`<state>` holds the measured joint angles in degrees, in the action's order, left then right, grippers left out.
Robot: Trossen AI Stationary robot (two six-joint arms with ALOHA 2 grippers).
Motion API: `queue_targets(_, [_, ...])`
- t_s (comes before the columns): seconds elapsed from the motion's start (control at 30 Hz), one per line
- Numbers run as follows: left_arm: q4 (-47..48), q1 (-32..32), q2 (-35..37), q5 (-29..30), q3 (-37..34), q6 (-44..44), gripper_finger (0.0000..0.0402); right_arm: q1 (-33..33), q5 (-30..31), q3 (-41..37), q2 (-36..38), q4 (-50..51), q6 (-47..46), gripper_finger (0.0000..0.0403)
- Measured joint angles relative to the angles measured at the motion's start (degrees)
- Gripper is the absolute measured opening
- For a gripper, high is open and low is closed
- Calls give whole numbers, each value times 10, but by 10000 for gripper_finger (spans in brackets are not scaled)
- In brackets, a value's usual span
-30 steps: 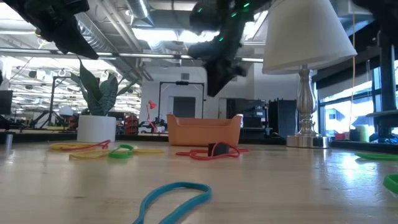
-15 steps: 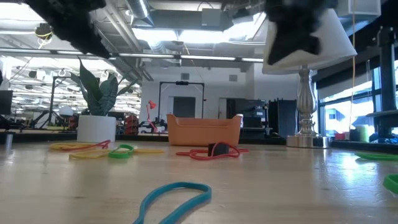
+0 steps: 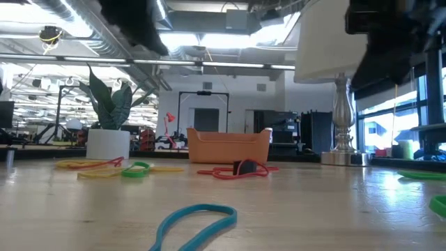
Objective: Pick and place rubber bands into bin
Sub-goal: Put the left blue rubber band into the orange bin
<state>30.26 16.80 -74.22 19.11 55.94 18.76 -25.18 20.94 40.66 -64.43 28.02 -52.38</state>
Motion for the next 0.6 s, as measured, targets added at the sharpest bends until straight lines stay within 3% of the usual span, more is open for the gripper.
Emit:
queue_targets(0.33, [81, 118, -213, 15, 175, 107, 2, -32, -1, -17, 5, 13, 76, 4])
queue_targets(0.6, [90, 193, -363, 3, 304, 167, 2, -32, -1, -17, 5, 18, 151, 12])
